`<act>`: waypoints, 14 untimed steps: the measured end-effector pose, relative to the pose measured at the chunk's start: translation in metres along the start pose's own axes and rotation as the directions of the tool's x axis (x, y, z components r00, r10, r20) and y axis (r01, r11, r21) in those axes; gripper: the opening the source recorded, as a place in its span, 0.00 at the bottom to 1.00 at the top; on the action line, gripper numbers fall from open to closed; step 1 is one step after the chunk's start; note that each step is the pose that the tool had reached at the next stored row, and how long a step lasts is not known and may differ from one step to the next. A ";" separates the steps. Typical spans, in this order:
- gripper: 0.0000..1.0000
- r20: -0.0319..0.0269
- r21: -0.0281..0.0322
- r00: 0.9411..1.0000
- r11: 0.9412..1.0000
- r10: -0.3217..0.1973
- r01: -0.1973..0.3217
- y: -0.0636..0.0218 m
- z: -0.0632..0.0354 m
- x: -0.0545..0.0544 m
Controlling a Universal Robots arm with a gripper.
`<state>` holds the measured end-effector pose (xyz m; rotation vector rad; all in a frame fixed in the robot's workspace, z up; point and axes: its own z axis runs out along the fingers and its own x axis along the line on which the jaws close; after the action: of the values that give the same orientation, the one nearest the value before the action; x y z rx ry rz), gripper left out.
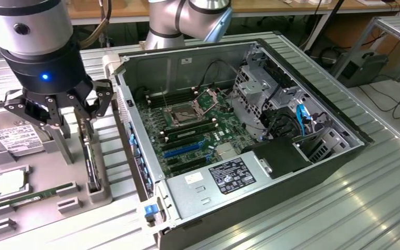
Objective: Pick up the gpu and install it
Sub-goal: 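Pick up the gpu and move the gpu toward the slot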
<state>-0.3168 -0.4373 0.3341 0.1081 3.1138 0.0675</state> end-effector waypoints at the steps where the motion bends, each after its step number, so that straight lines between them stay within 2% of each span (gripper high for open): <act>1: 0.42 0.000 0.000 1.000 1.000 0.000 0.000 -0.0001 0.0030 0.000; 14: 0.42 0.000 0.000 1.000 1.000 0.000 0.000 -0.0014 0.0321 0.001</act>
<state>-0.3168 -0.4373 0.3020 0.1081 3.1140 0.0674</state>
